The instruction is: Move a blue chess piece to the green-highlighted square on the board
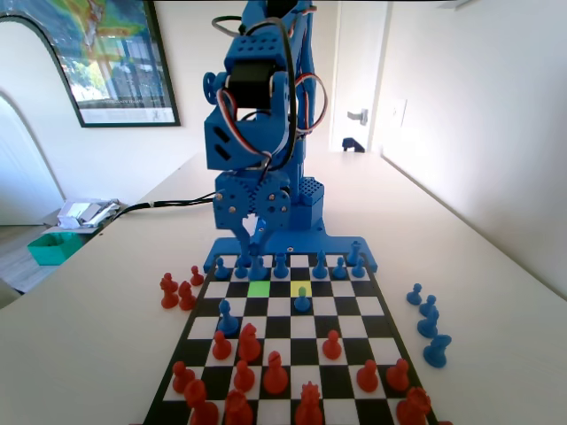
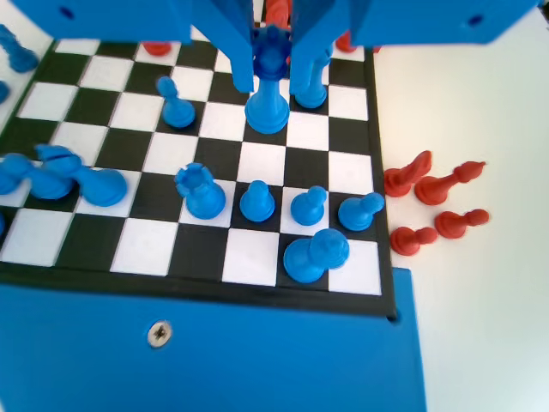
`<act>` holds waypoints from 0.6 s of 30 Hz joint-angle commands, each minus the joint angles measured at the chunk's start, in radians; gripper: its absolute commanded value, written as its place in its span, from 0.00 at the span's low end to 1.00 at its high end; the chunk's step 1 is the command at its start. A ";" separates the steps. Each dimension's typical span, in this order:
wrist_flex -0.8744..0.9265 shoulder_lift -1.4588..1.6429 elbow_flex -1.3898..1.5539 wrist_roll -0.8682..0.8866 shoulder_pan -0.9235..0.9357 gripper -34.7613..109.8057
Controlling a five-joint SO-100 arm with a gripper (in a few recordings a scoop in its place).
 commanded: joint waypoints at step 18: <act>-0.098 -0.110 0.020 -0.005 0.000 0.25</act>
